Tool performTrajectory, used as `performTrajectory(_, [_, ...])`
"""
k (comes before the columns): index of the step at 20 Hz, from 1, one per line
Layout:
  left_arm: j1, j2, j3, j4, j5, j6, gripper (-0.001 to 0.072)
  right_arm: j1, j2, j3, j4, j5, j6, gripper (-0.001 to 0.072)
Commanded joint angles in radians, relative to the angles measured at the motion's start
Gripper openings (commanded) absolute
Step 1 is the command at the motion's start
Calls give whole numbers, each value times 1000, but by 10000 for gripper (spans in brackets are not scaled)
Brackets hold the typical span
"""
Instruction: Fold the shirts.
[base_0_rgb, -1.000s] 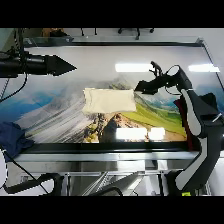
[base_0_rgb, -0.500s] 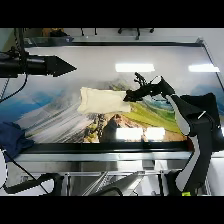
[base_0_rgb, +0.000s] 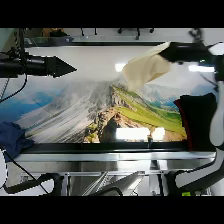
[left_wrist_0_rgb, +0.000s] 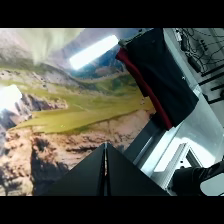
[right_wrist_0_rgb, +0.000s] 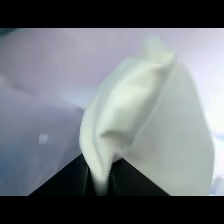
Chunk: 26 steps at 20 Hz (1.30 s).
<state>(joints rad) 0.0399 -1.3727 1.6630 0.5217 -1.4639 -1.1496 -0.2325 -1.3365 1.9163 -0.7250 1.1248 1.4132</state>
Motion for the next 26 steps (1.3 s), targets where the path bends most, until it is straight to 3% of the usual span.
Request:
performTrajectory(1, [0,0,0,0,-2,-1,16,-198,123,25,-223,74,274,31])
performTrajectory(6, [0,0,0,1,0,-1,16,-443,227,23,-407,349,502,31])
performTrajectory(10, [0,0,0,1,-3,9,16,-569,247,23,-413,318,528,32])
performTrajectory(12, [0,0,0,2,-3,8,16,-570,241,23,-386,219,528,32])
performTrajectory(16, [0,0,0,1,-3,8,16,-536,161,23,-149,-91,559,32])
performTrajectory(21, [0,0,0,1,10,8,16,-370,43,23,21,-498,560,32])
performTrajectory(26, [0,-1,0,2,23,3,16,-352,36,23,10,-575,646,32])
